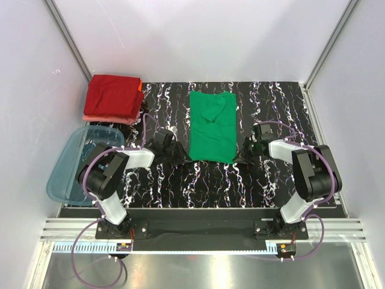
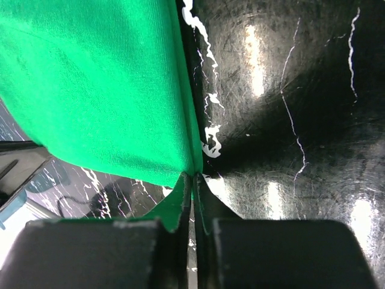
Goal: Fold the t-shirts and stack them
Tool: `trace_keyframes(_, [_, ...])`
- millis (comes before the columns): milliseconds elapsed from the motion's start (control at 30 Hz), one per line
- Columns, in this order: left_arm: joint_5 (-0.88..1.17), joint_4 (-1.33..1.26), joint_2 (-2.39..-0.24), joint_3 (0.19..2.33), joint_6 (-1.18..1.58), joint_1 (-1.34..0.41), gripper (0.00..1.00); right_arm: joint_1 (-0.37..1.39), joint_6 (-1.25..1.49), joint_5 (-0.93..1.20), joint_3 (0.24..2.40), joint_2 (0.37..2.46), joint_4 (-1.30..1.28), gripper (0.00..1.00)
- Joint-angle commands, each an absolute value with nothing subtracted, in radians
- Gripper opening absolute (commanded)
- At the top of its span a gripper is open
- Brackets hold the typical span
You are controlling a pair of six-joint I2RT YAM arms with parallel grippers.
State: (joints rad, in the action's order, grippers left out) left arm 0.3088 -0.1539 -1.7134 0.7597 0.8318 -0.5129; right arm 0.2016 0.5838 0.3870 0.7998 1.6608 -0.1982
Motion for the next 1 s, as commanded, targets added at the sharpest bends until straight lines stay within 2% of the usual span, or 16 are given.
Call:
trace_keyframes(0, [0.290,-0.212,-1.735,0.782,0.825,-0.525,0.13,0.193,0.583,0.400,0.790,1.654,-0.181,0.00])
trace_keyframes(67, [0.291,-0.218,-1.729,0.779,0.828,-0.535,0.01,0.195,0.587,0.408,0.782,1.635,-0.183,0.00])
trace_keyframes(100, [0.285,-0.219,-1.711,0.767,0.827,-0.540,0.00,0.195,0.594,0.410,0.773,1.628,-0.183,0.00])
trace_keyframes(333, [0.206,-0.123,-1.508,0.664,0.836,-0.610,0.00,0.195,0.643,0.446,0.719,1.461,-0.262,0.00])
trace_keyframes(533, [0.124,-0.003,-1.260,0.578,0.867,-0.731,0.00,0.199,0.661,0.457,0.716,1.215,-0.501,0.00])
trace_keyframes(667, [0.003,0.187,-1.061,0.571,0.894,-0.848,0.00,0.215,0.684,0.471,0.684,1.010,-0.616,0.00])
trace_keyframes(967, [-0.164,0.403,-0.815,0.571,1.029,-1.088,0.00,0.387,0.821,0.388,0.689,0.735,-0.821,0.00])
